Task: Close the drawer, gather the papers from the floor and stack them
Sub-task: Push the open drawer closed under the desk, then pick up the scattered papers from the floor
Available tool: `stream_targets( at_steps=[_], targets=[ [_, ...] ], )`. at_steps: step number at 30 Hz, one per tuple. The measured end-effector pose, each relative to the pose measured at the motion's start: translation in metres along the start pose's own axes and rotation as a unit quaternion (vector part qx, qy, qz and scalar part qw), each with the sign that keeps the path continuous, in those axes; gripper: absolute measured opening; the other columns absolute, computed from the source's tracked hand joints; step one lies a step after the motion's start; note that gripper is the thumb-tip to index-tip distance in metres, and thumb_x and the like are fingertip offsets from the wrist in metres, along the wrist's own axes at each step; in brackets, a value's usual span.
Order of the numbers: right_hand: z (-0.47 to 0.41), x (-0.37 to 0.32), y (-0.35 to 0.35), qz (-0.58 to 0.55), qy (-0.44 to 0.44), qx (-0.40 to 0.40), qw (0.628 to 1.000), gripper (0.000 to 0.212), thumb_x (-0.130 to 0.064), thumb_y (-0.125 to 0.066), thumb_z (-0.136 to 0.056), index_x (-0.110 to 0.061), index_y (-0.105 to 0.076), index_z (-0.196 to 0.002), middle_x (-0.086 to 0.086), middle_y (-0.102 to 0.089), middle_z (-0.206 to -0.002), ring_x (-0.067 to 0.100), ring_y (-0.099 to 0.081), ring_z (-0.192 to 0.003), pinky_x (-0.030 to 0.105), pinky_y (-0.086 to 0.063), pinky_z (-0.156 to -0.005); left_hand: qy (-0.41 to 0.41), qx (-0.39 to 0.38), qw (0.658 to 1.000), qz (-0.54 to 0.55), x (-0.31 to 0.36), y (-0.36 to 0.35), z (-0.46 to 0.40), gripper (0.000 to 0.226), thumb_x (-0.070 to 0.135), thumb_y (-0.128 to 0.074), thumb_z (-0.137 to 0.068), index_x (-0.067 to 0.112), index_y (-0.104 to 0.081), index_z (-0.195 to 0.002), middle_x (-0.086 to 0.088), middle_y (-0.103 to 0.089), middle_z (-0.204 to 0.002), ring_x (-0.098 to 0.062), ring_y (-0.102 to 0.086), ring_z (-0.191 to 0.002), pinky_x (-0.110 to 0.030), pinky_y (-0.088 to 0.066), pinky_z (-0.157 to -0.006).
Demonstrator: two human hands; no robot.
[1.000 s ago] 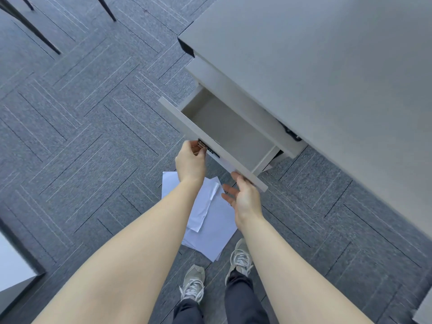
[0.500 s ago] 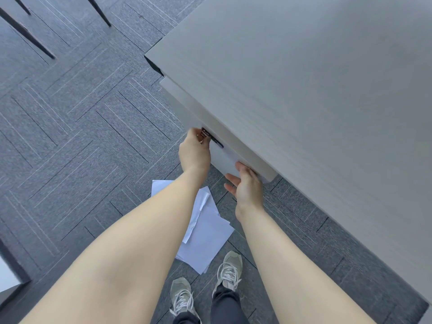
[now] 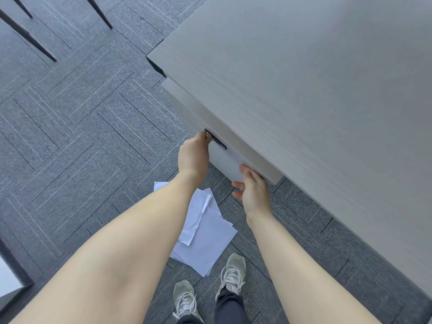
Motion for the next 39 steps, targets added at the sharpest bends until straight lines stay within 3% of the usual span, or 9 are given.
stream_targets(
  at_steps=[5, 11, 18, 24, 28, 30, 32, 36, 39],
  targets=[
    [0.002, -0.003, -0.001, 0.016, 0.007, 0.015, 1.000, 0.034, -0.025, -0.039, -0.102, -0.022, -0.060, -0.128, -0.017, -0.057, -0.114, 0.010, -0.063, -0.087, 0.030, -0.051, -0.071, 0.063, -0.060, 0.984, 0.152, -0.010, -0.007, 0.000, 0.021, 0.027, -0.046, -0.091, 0.013, -0.061, -0.087, -0.009, -0.072, -0.091, -0.023, -0.071, -0.070, -0.046, -0.057, -0.068],
    [0.021, -0.004, -0.009, 0.130, 0.015, -0.008, 0.991, 0.040, -0.028, -0.046, -0.100, -0.023, -0.051, -0.139, -0.012, -0.059, -0.125, 0.018, -0.061, -0.109, 0.041, -0.049, -0.097, 0.124, -0.138, 0.961, 0.207, -0.040, 0.004, 0.033, 0.061, 0.043, -0.058, -0.086, 0.016, -0.041, -0.139, 0.001, -0.066, -0.112, -0.026, -0.068, -0.092, -0.044, -0.055, -0.083],
    [0.075, 0.070, -0.029, 0.233, -0.032, 0.029, 0.971, 0.039, -0.030, -0.053, -0.094, -0.021, -0.059, -0.132, 0.002, -0.063, -0.128, 0.020, -0.060, -0.114, 0.045, -0.047, -0.101, 0.191, -0.232, 0.933, 0.199, -0.188, 0.026, 0.118, 0.033, 0.036, -0.049, -0.092, 0.015, -0.060, -0.114, 0.001, -0.067, -0.099, -0.020, -0.066, -0.086, -0.038, -0.053, -0.079],
    [0.050, 0.199, -0.080, 0.180, -0.090, 0.077, 0.976, 0.031, -0.025, -0.055, -0.092, -0.019, -0.061, -0.121, 0.002, -0.064, -0.105, 0.020, -0.058, -0.087, 0.037, -0.048, -0.083, 0.225, -0.251, 0.933, 0.129, -0.342, -0.010, 0.110, 0.030, 0.037, -0.051, -0.090, 0.016, -0.063, -0.107, -0.008, -0.067, -0.108, -0.025, -0.062, -0.091, -0.039, -0.052, -0.080],
    [-0.008, 0.357, -0.085, 0.180, -0.183, 0.088, 0.963, 0.067, -0.039, -0.055, -0.072, -0.022, -0.052, -0.137, 0.004, -0.063, -0.123, 0.021, -0.054, -0.092, 0.037, -0.047, -0.081, 0.268, -0.255, 0.920, 0.132, -0.454, -0.085, 0.091, 0.038, 0.037, -0.063, -0.085, 0.011, -0.063, -0.113, -0.010, -0.064, -0.115, -0.027, -0.061, -0.097, -0.042, -0.052, -0.087],
    [-0.037, 0.430, -0.070, 0.177, -0.221, 0.110, 0.953, 0.068, -0.034, -0.060, -0.077, -0.020, -0.046, -0.142, 0.009, -0.062, -0.120, 0.022, -0.056, -0.079, 0.031, -0.045, -0.066, 0.293, -0.250, 0.914, 0.124, -0.502, -0.131, 0.083, 0.052, 0.037, -0.067, -0.083, 0.008, -0.057, -0.124, -0.009, -0.060, -0.122, -0.030, -0.060, -0.107, -0.045, -0.052, -0.089],
    [-0.067, 0.491, -0.048, 0.186, -0.232, 0.144, 0.944, 0.065, -0.027, -0.062, -0.083, -0.016, -0.042, -0.143, 0.011, -0.061, -0.116, 0.024, -0.058, -0.071, 0.028, -0.043, -0.056, 0.298, -0.246, 0.914, 0.122, -0.541, -0.177, 0.068, 0.040, 0.034, -0.069, -0.083, 0.009, -0.059, -0.113, -0.009, -0.059, -0.109, -0.030, -0.058, -0.096, -0.042, -0.050, -0.082],
    [-0.118, 0.576, 0.006, 0.234, -0.229, 0.259, 0.909, 0.067, -0.036, -0.069, -0.076, -0.010, -0.049, -0.134, 0.019, -0.056, -0.131, 0.037, -0.062, -0.105, 0.041, -0.054, -0.081, 0.299, -0.220, 0.924, 0.097, -0.602, -0.258, 0.035, 0.036, 0.036, -0.072, -0.078, 0.008, -0.050, -0.074, -0.007, -0.048, -0.073, -0.023, -0.045, -0.061, -0.041, -0.040, -0.069],
    [-0.136, 0.609, 0.027, 0.238, -0.252, 0.326, 0.880, 0.081, -0.046, -0.072, -0.077, -0.006, -0.041, -0.139, 0.023, -0.048, -0.140, 0.042, -0.050, -0.125, 0.045, -0.047, -0.090, 0.277, -0.191, 0.939, 0.069, -0.620, -0.301, 0.013, 0.059, 0.047, -0.074, -0.070, -0.003, -0.060, -0.098, -0.023, -0.062, -0.104, -0.035, -0.060, -0.081, -0.038, -0.044, -0.063]
  ],
)
Point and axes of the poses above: each hand's wrist, its own z-axis away from the middle knuckle, its own y-axis out of the back of the hand, x = y × z, the point moved 9 cm from there along -z, towards the middle knuckle
